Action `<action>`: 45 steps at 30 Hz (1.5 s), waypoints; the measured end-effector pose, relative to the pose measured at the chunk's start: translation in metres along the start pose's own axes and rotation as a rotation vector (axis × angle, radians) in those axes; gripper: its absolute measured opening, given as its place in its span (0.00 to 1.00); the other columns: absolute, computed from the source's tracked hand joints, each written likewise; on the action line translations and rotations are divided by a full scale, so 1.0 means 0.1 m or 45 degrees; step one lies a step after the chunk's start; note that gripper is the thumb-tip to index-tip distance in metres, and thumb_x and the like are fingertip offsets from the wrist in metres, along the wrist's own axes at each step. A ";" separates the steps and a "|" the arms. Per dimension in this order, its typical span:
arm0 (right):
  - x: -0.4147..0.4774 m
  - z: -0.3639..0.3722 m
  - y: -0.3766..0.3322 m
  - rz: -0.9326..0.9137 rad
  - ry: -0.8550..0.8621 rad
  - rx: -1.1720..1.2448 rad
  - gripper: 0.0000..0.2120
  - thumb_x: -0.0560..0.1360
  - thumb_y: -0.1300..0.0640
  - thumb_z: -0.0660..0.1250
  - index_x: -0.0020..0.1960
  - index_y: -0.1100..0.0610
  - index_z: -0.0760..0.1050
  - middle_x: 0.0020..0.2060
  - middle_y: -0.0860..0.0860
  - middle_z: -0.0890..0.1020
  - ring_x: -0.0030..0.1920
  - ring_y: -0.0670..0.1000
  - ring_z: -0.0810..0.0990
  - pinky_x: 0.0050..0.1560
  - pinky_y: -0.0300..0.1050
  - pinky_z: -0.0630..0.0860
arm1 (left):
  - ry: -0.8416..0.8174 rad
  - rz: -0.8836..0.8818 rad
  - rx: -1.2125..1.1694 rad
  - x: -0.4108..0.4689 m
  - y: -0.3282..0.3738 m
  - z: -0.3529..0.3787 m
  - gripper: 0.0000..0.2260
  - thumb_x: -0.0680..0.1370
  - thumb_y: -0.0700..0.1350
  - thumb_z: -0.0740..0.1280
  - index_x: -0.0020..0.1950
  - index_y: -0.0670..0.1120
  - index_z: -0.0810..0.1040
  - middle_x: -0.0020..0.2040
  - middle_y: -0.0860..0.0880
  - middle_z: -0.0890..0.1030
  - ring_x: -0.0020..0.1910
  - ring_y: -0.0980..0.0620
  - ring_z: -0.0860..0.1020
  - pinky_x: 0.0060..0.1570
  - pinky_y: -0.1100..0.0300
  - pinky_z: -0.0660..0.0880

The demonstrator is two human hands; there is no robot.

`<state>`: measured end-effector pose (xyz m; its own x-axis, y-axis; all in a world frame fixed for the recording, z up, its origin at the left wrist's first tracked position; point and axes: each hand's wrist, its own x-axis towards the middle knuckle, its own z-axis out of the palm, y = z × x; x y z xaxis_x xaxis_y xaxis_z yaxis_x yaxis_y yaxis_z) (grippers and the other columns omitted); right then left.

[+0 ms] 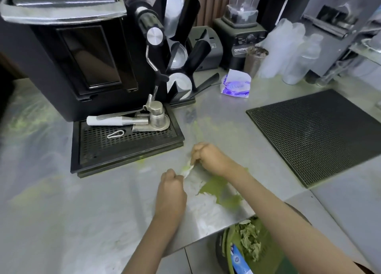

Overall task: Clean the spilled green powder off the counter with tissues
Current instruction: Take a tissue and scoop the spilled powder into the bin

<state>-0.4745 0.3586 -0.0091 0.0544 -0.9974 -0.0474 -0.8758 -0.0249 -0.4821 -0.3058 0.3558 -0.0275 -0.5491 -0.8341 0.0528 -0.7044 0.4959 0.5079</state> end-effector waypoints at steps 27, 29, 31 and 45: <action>-0.32 -0.13 0.62 -0.045 0.009 -0.014 0.16 0.62 0.75 0.62 0.43 0.62 0.82 0.42 0.58 0.82 0.47 0.58 0.78 0.52 0.42 0.73 | -0.065 0.071 0.079 0.07 0.42 0.34 0.12 0.71 0.31 0.60 0.51 0.38 0.79 0.45 0.42 0.73 0.46 0.43 0.72 0.45 0.52 0.73; -0.58 -0.12 0.63 -0.041 0.015 -0.040 0.17 0.63 0.75 0.61 0.45 0.62 0.82 0.43 0.57 0.81 0.48 0.56 0.77 0.52 0.40 0.71 | -0.122 0.163 0.111 -0.07 0.45 0.40 0.10 0.66 0.30 0.66 0.43 0.39 0.80 0.38 0.44 0.74 0.38 0.44 0.74 0.35 0.54 0.77; -0.82 -0.17 0.64 -0.024 -0.013 -0.039 0.18 0.64 0.75 0.60 0.47 0.61 0.82 0.45 0.56 0.81 0.50 0.54 0.76 0.53 0.41 0.72 | -0.137 0.256 0.065 -0.19 0.51 0.41 0.11 0.60 0.29 0.72 0.38 0.41 0.80 0.34 0.46 0.73 0.33 0.47 0.75 0.29 0.57 0.77; -0.64 -0.29 0.84 0.131 0.076 -0.011 0.17 0.64 0.74 0.61 0.47 0.63 0.81 0.44 0.60 0.80 0.49 0.59 0.78 0.51 0.44 0.73 | -0.126 0.137 0.104 0.43 0.66 0.42 0.13 0.69 0.33 0.58 0.46 0.37 0.81 0.44 0.40 0.76 0.47 0.42 0.75 0.46 0.51 0.75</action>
<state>-0.5650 0.4184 -0.0211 -0.0645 -0.9969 -0.0441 -0.8792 0.0777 -0.4700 -0.3946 0.3631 -0.0282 -0.6620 -0.7493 0.0161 -0.6713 0.6023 0.4319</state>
